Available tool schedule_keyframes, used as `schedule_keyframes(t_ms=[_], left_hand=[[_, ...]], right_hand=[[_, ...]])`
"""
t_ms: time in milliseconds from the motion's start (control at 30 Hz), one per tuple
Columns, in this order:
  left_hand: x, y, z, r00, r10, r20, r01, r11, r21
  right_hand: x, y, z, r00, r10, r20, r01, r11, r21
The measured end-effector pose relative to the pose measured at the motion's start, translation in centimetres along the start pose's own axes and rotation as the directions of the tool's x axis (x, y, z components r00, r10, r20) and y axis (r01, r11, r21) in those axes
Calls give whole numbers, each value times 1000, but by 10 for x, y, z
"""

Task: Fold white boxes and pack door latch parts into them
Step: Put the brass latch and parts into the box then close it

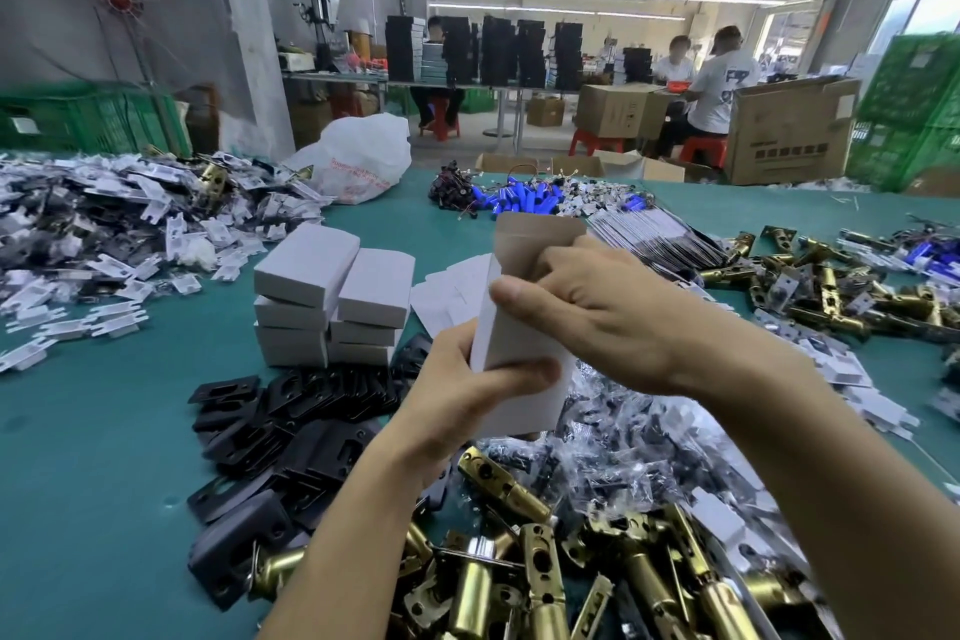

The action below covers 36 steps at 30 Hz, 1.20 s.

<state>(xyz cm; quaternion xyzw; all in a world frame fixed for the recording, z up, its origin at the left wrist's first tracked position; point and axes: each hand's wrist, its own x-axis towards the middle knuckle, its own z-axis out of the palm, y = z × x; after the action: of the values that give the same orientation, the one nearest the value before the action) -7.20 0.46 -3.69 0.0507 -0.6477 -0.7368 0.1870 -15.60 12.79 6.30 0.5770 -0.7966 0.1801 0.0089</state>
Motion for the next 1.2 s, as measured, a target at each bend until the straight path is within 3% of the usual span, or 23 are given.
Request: schedule_keyframes(t_ms=[67,133,167,233,333,500,633,700,833,933,1200], left_hand=[[0,0,1,1000,7,10,-6,1000,-12],[-1,1,1,1000,-1,23,2,1000,-30],[-1,2,2,999,-5,32,6,1000,-29],[-2,2,2,999,-8,49,10,999,-31],[-4,2,4,995,-25,97,29,999,-39],[-5,-1,9,977,-85,196,78,996,45],[-3,-8,14,960,-93,264,52,986,157],[-1,-12,13,975,-73,210,33,981,190],[6,-15,6,996,82,36,-86,989,118],[6,-15,6,990,144,9,-144,982,121],[6,-17,5,995,98,-26,-90,969,232]], right_hand=[[-7,7,4,991,-3,-131,23,988,154],[-18,16,9,913,75,-400,70,939,336],[-24,21,11,872,136,-470,66,919,388],[-37,33,18,877,217,-429,66,830,554],[-48,38,29,925,199,-323,133,627,767],[-56,51,48,941,226,-251,86,560,824],[-65,64,53,937,231,-260,55,640,766],[-68,71,55,939,224,-259,44,671,740],[-70,80,62,930,287,-229,22,579,815],[-65,84,67,927,274,-255,42,601,798],[-62,84,66,932,230,-281,73,640,765]])
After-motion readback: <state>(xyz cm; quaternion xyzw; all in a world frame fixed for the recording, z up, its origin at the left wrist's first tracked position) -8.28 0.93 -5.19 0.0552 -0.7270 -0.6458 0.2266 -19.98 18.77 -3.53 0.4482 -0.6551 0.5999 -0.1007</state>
